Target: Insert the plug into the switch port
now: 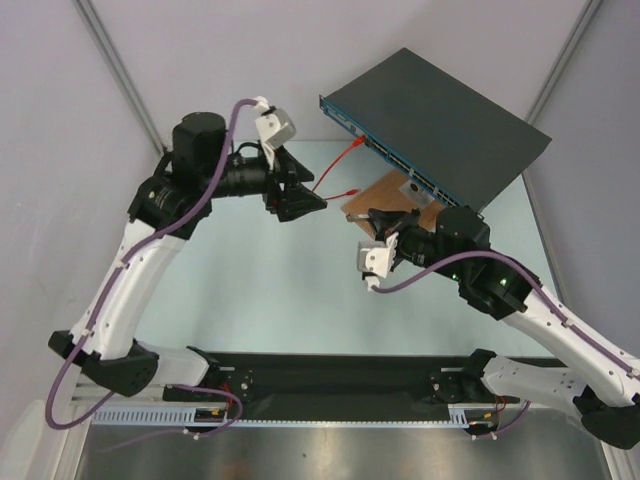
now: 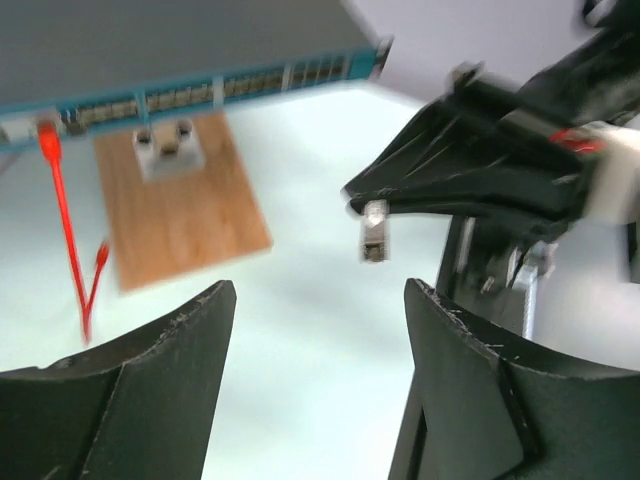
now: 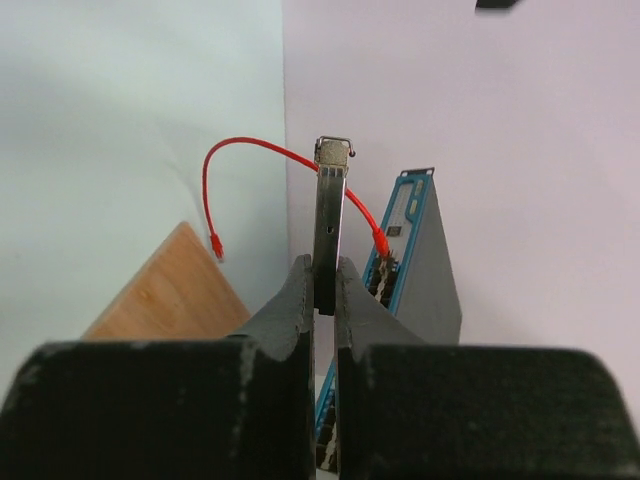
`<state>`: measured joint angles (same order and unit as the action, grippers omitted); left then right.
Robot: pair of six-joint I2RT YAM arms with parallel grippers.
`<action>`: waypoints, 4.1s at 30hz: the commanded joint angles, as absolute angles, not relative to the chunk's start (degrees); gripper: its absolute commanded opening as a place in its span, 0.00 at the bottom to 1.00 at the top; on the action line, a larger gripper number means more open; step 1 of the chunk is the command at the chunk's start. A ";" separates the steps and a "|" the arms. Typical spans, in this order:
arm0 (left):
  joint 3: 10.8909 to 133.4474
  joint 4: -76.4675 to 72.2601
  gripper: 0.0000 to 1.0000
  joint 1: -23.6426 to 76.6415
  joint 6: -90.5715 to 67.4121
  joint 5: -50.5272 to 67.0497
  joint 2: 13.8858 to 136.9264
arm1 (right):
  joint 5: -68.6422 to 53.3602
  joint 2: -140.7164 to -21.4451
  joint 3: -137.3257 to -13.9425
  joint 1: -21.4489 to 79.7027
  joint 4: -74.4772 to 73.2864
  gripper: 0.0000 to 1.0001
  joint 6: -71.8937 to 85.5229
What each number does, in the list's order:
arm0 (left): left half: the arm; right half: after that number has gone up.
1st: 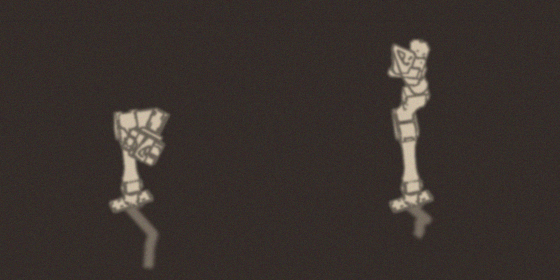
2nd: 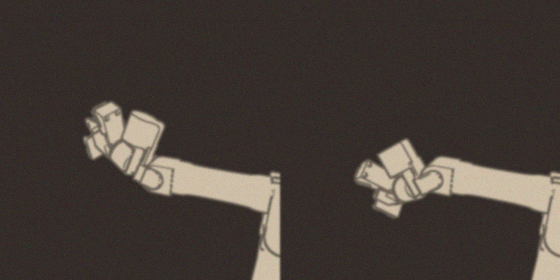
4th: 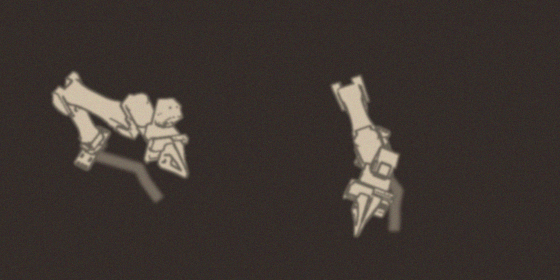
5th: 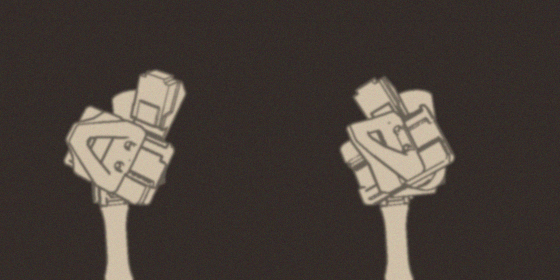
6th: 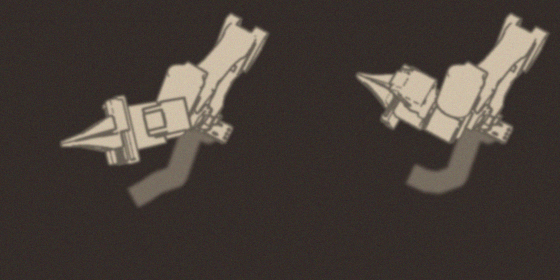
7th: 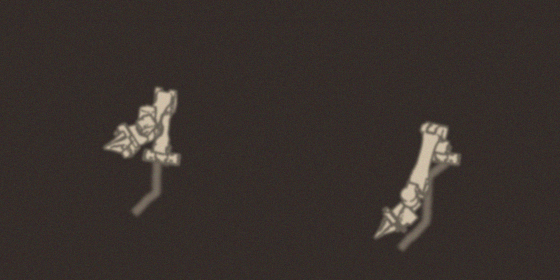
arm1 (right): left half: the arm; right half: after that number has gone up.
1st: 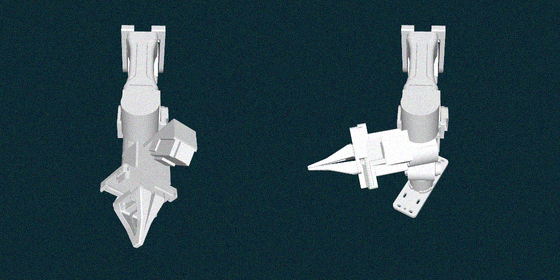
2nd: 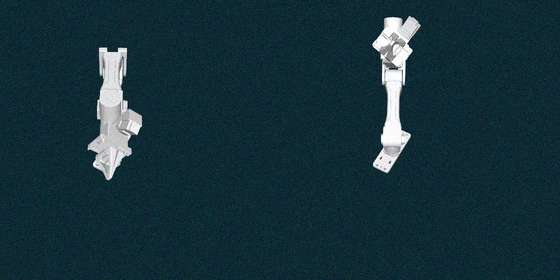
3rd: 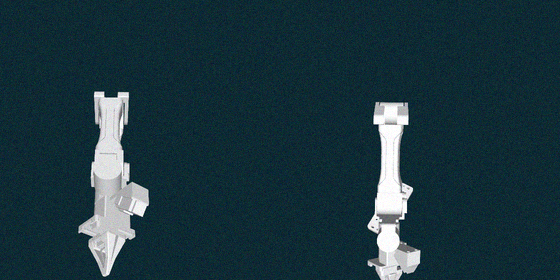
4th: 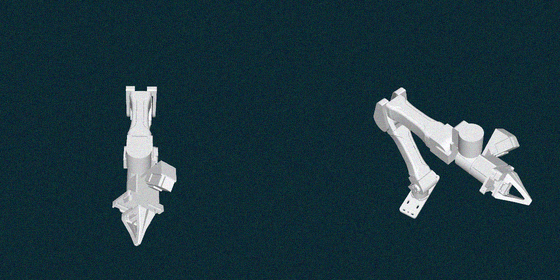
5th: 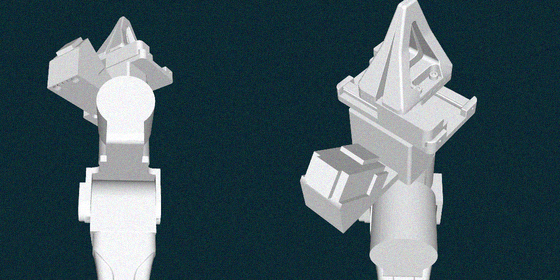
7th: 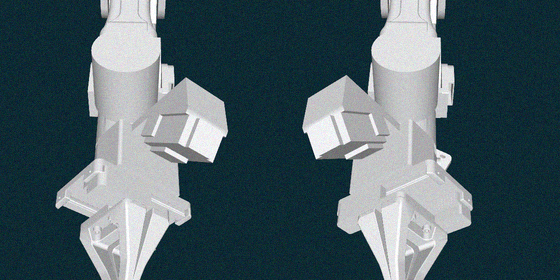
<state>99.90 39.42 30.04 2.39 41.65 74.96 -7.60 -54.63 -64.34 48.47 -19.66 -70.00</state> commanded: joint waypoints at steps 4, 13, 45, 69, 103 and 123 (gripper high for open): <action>109.25 63.88 0.73 37.77 19.59 31.57 82.43 | -6.16 -53.00 -62.14 51.50 -19.69 0.00 -84.45; 108.54 64.78 0.73 43.68 20.48 25.93 84.81 | -2.02 -51.85 -56.34 53.70 -12.93 0.00 -89.73; 111.71 64.86 0.29 45.44 17.75 29.53 91.50 | -3.95 -50.62 -51.42 54.23 -6.07 0.00 -91.41; 131.38 57.04 0.00 41.13 14.06 9.16 108.10 | -4.99 -50.62 -74.35 29.29 -34.96 1.00 -20.69; 128.76 47.54 0.00 40.43 16.87 15.81 103.10 | -50.03 -62.84 -78.49 -7.67 -15.21 0.66 32.17; 120.59 45.35 0.00 43.42 16.08 18.19 96.42 | -50.45 -72.33 -77.26 13.09 5.63 0.69 44.21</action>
